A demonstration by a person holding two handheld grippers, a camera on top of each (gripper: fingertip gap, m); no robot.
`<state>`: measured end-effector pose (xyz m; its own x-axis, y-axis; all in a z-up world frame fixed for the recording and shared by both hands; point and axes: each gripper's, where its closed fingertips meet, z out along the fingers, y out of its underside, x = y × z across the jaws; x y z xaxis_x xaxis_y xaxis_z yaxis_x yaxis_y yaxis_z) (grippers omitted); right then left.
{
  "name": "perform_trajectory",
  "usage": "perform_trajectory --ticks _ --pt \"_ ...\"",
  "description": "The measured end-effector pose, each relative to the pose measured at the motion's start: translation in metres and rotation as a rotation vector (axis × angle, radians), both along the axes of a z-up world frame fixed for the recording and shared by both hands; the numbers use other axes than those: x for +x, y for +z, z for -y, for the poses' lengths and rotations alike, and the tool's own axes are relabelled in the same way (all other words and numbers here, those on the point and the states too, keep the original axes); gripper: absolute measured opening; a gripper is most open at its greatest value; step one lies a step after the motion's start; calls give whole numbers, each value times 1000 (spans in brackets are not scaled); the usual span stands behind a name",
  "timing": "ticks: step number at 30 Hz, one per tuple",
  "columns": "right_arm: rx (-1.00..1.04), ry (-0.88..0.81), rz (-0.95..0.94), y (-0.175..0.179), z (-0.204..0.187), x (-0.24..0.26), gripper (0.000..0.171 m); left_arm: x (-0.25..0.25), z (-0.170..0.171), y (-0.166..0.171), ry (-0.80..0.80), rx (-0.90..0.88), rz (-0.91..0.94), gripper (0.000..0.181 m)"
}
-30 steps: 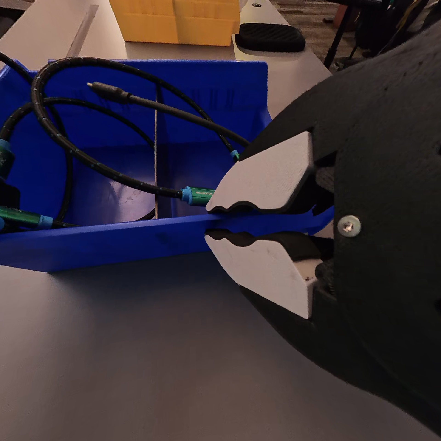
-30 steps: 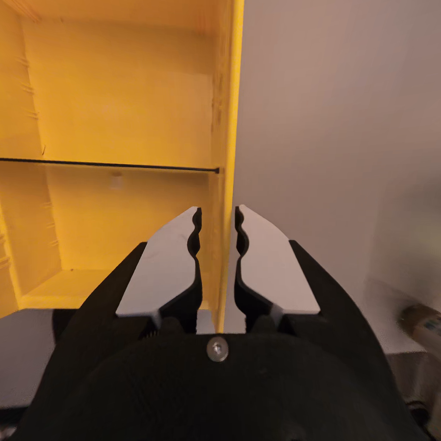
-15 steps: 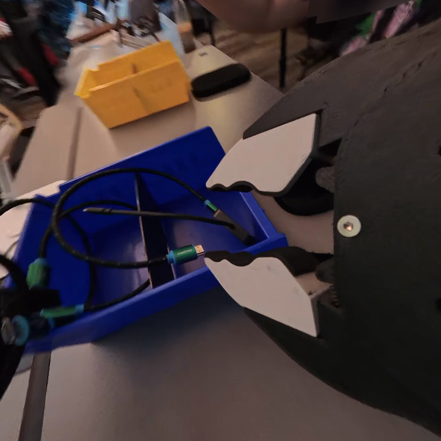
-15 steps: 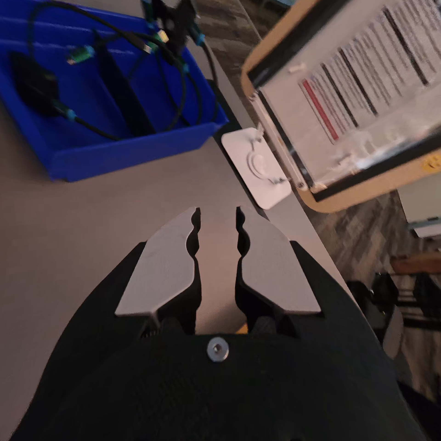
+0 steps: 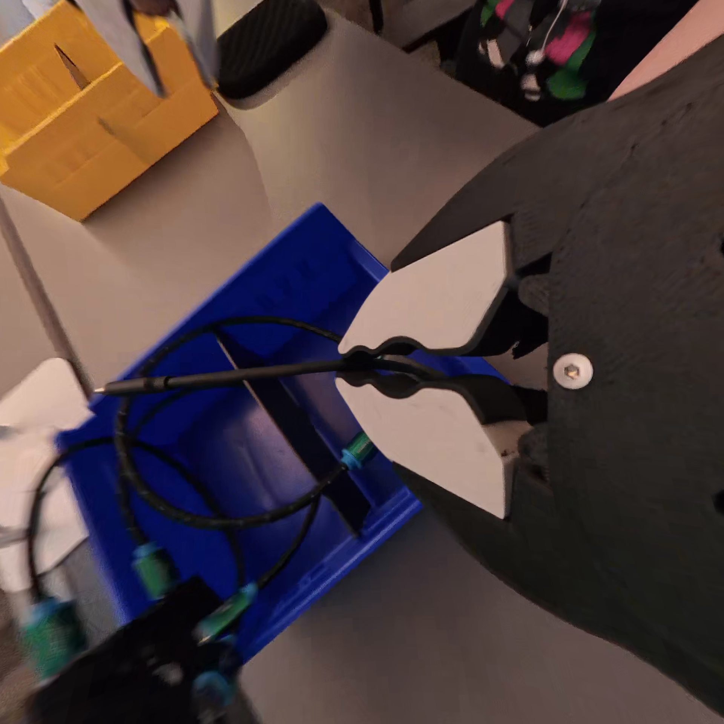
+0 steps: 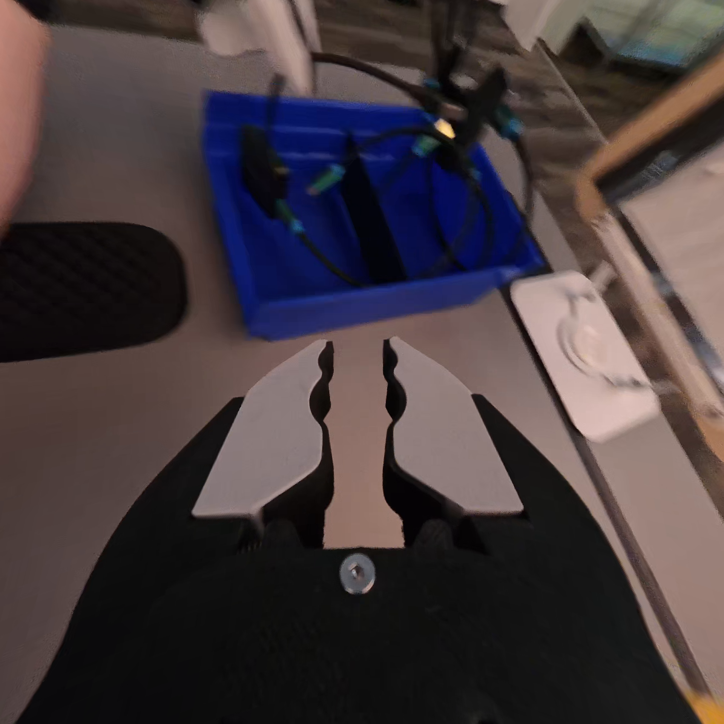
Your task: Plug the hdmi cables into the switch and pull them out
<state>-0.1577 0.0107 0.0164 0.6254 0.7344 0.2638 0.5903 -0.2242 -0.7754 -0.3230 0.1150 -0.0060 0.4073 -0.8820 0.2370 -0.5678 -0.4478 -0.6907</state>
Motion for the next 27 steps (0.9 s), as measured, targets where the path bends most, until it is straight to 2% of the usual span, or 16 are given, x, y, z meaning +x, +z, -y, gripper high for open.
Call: perform_trajectory --ticks 4,7,13,16,17,18,20,22,24,27 --pt "-10 269 -92 3 8 -82 39 14 15 45 -8 201 15 4" --pt "54 384 -111 10 -7 -127 47 19 24 64 10 286 3 4" --pt "-213 483 -203 -16 -32 -182 58 27 46 93 -27 397 47 3" --pt "-337 565 -320 -11 -23 -200 52 32 53 105 -49 432 93 3" --pt "-352 591 -327 -10 -20 -202 22 34 56 107 -63 432 108 4" --pt "-330 603 -331 -7 -21 -202 18 36 59 110 -77 425 133 3" --pt "-239 610 -338 4 -28 -198 17 37 60 125 -56 428 228 4" --pt "-195 602 -354 20 -39 -191 16 26 52 152 57 451 368 25" --pt "-167 555 -335 33 -62 -178 17 5 47 178 165 458 526 37" --pt "-200 516 -319 48 -92 -161 17 -33 38 194 292 507 654 25"
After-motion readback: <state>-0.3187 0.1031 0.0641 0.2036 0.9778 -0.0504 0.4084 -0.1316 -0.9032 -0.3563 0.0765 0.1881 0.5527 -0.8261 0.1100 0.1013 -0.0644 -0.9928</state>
